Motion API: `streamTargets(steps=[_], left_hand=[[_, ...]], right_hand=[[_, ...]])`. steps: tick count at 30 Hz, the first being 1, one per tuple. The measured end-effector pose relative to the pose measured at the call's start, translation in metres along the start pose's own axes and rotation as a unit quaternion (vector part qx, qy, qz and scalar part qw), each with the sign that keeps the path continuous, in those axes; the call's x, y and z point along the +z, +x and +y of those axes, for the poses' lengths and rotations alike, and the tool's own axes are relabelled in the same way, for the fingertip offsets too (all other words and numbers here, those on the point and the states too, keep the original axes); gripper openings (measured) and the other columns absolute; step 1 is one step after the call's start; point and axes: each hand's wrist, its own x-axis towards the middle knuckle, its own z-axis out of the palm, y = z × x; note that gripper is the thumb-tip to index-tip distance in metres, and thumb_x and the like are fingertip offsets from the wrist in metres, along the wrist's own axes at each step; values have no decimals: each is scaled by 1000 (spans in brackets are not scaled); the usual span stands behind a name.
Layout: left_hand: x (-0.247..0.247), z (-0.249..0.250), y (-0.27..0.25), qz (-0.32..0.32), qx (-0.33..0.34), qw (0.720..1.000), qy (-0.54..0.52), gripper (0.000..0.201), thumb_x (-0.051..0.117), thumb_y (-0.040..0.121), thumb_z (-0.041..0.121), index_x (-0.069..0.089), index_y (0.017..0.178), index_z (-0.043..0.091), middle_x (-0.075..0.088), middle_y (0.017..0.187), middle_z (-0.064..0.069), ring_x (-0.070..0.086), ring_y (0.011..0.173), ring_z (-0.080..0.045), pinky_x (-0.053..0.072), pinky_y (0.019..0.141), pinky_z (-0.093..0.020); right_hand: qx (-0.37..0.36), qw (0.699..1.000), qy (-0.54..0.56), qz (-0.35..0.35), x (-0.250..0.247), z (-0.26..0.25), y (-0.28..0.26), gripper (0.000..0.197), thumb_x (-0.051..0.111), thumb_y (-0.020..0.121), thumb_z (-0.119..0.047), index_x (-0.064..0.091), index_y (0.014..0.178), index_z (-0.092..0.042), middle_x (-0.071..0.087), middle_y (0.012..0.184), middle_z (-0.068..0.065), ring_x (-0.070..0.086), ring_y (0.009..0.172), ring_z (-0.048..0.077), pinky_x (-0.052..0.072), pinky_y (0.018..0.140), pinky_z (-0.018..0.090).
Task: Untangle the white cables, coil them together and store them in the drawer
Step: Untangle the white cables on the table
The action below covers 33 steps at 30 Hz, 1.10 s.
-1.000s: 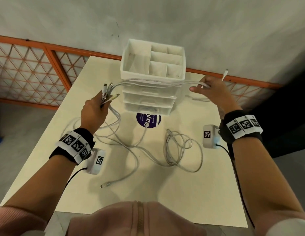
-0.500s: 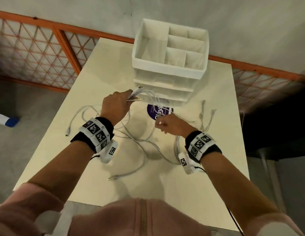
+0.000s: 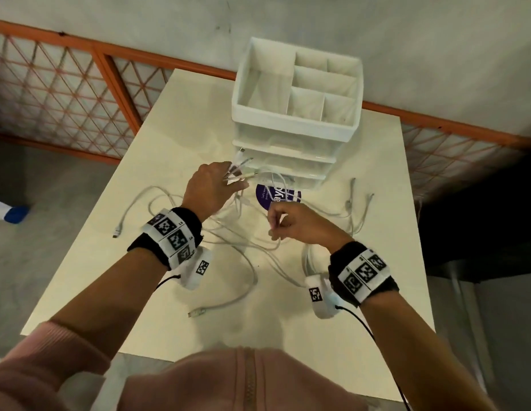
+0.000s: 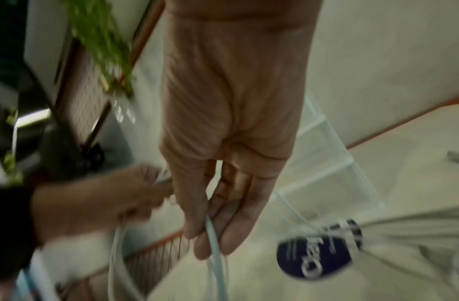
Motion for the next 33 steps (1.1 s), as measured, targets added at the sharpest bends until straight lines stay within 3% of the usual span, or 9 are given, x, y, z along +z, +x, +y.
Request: streamTargets(steps=[2, 8, 14, 19, 21, 23, 26, 30, 33], left_hand=[[-5, 8, -3, -12, -5, 996, -90, 33, 78, 74, 32, 60, 95, 13, 56, 65, -2, 47, 57, -13, 37, 54, -8], [-12, 35, -22, -94, 2, 952, -290, 31, 55, 90, 42, 48, 86, 12, 33, 58, 11, 30, 49, -6, 29, 51, -22], [-9, 61, -44, -119, 32, 922, -367, 28, 41, 100, 30, 45, 82, 9, 49, 47, 9, 47, 41, -7, 42, 47, -22], [-15, 68, -53, -94, 18, 903, -419, 34, 32, 101, 38, 47, 81, 14, 49, 62, 15, 53, 59, 2, 44, 66, -17], [-23, 74, -54, -98, 26, 882, -460, 36, 30, 100, 41, 49, 84, 16, 52, 70, 11, 57, 70, -6, 47, 72, -22], [-33, 80, -55, -117, 33, 850, -512, 35, 28, 101, 40, 44, 79, 19, 48, 76, -1, 56, 70, -15, 51, 65, -25], [-48, 83, -58, -112, 67, 832, -539, 36, 23, 103, 35, 38, 75, 18, 48, 68, 3, 39, 48, -10, 38, 49, -22], [-61, 73, -57, -80, 91, 824, -553, 38, 20, 103, 35, 29, 70, 19, 28, 56, 9, 17, 46, -6, 17, 42, -19], [-69, 64, -55, -59, 60, 821, -565, 40, 21, 103, 36, 27, 67, 19, 22, 53, 12, 12, 44, -5, 14, 39, -18]], right_hand=[[-6, 998, 62, 23, -18, -17, -18, 27, 63, 84, 6, 46, 74, -13, 54, 75, 5, 67, 74, 22, 53, 69, 27], [-68, 983, 149, 78, -27, -50, -34, 29, 64, 85, 2, 41, 75, -12, 55, 70, 2, 66, 69, 18, 54, 66, 24], [-75, 970, 196, 124, 5, -63, -23, 39, 70, 79, 5, 36, 75, -13, 54, 68, 8, 65, 66, 22, 53, 61, 23], [-13, 985, 91, 149, 12, -68, -16, 64, 88, 61, -26, 43, 104, -12, 56, 98, 8, 60, 87, 18, 52, 82, 41], [-45, 992, 70, 95, 17, -70, -11, 79, 88, 62, -30, 42, 125, -16, 51, 119, 0, 56, 107, 8, 50, 98, 30], [-65, 994, 71, 51, 26, -70, -8, 76, 83, 70, -25, 41, 132, -18, 55, 117, -8, 56, 111, 4, 46, 103, 29], [-84, 994, -33, 61, 35, -61, -5, 16, 69, 82, -31, 64, 95, -22, 70, 84, -15, 58, 99, 4, 39, 105, 40], [-30, 995, -73, 63, 15, -47, -12, 21, 66, 87, -25, 73, 82, -6, 72, 74, -2, 62, 64, -4, 47, 71, 13], [17, 992, -116, 52, -10, -29, -17, 18, 72, 82, -24, 74, 83, -7, 74, 76, 6, 64, 70, 8, 47, 71, 23]])
